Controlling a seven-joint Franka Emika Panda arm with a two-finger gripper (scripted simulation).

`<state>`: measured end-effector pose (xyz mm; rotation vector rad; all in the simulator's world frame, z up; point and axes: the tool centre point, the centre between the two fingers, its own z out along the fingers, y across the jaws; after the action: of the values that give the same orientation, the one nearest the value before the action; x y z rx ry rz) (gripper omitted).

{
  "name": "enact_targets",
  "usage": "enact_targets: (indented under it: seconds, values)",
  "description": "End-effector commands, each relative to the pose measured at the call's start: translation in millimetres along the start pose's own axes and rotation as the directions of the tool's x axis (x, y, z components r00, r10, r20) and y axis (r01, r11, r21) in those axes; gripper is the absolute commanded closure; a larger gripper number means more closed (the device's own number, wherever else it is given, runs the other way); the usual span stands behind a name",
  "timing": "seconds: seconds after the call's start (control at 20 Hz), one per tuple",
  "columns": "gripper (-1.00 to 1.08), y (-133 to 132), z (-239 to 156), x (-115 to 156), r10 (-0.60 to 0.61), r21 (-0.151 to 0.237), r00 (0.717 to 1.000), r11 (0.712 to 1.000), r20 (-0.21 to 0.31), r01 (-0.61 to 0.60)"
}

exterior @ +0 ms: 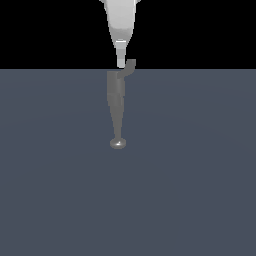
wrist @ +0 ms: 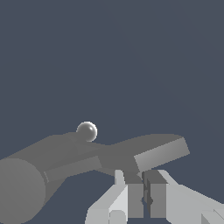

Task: Turn on the faucet by rotating a designated handle.

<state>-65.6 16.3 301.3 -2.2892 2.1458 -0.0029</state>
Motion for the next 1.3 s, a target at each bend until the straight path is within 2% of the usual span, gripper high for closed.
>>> enact_targets:
  seconds: [0.0,1.25]
  values:
    - [1.08,0.4,-0.2,0.1,0.000,0.000,1.000,1.000,0.001,0.000]
    - [1.08,-52.6,1.3,75.5,0.030,-0.003,1.000,1.000,-0.001,-0.030]
